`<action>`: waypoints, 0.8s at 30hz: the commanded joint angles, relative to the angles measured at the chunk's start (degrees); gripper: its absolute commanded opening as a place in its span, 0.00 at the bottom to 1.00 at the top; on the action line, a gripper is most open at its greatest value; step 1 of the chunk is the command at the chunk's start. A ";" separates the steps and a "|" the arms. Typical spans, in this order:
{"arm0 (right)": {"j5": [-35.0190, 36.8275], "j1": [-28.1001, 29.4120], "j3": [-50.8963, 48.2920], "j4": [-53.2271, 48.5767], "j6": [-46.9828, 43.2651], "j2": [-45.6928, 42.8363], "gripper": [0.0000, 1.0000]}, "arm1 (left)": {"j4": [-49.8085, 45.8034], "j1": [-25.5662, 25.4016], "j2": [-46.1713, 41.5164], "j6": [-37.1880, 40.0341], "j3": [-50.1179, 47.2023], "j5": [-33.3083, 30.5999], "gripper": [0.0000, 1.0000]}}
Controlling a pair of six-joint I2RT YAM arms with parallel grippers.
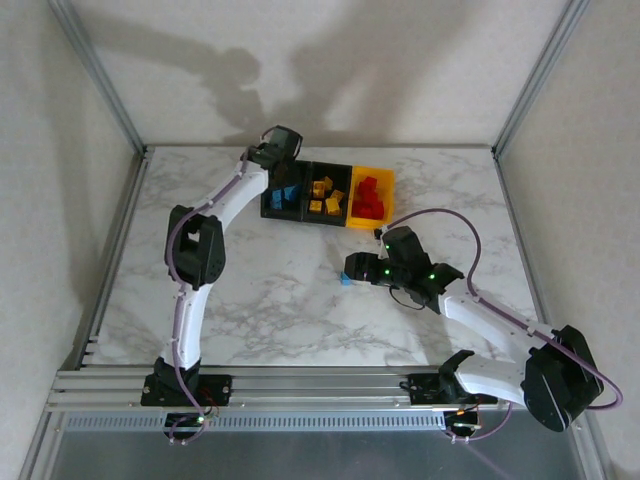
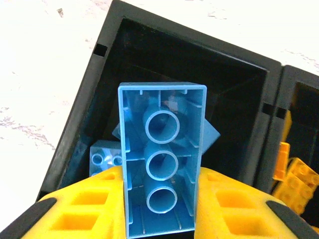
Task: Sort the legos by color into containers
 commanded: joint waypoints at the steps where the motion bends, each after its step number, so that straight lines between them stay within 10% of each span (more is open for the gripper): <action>1: 0.98 -0.32 -0.42 -1.11 0.45 -0.98 0.68 | -2.81 1.00 1.90 1.31 1.90 -1.11 0.24; 24: 1.67 -0.36 -0.93 -1.62 0.45 -1.51 0.68 | -3.68 1.94 6.54 1.73 6.61 -1.03 0.33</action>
